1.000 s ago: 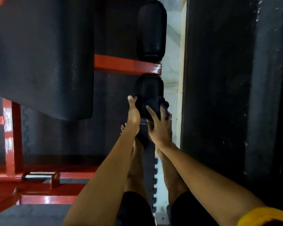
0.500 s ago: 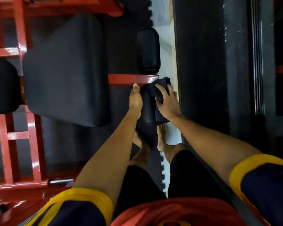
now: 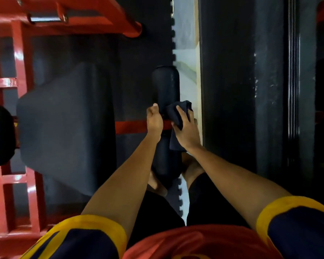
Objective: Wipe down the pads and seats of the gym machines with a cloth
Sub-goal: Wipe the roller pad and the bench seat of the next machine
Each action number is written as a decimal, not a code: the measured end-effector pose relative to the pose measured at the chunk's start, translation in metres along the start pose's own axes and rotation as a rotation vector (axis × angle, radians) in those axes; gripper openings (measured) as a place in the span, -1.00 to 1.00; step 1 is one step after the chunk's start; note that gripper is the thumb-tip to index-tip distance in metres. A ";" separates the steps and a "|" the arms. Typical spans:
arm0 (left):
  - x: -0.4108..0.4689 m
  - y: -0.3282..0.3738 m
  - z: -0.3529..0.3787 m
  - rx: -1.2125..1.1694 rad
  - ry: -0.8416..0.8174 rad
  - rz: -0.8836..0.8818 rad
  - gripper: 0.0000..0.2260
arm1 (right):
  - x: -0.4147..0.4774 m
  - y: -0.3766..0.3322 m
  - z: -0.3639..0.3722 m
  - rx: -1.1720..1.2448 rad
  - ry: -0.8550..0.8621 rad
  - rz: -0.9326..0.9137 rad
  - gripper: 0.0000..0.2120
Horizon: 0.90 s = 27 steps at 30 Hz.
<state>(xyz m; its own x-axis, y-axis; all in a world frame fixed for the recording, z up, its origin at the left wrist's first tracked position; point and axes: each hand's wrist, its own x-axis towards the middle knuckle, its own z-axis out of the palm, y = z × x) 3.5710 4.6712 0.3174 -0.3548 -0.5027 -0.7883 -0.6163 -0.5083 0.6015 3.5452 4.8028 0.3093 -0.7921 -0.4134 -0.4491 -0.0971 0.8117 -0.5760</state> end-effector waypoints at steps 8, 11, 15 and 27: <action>0.084 0.026 0.037 0.164 0.095 0.023 -0.59 | 0.088 -0.006 0.002 0.095 0.099 -0.043 -0.24; 0.108 0.030 0.033 0.144 0.079 0.019 -0.53 | 0.102 0.000 0.018 0.015 0.109 -0.096 -0.26; 0.142 0.022 0.030 0.098 0.042 0.021 -0.51 | 0.109 0.013 0.048 -0.075 0.143 -0.018 -0.28; 0.169 0.010 0.045 0.010 -0.006 -0.017 -0.42 | 0.239 -0.028 0.025 0.089 0.236 0.075 -0.41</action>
<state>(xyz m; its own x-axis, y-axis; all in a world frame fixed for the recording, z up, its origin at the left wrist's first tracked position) 3.4735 4.6128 0.1844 -0.3483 -0.4898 -0.7992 -0.6291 -0.5100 0.5867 3.3734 4.6710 0.2013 -0.9147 -0.2373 -0.3272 0.0125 0.7926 -0.6097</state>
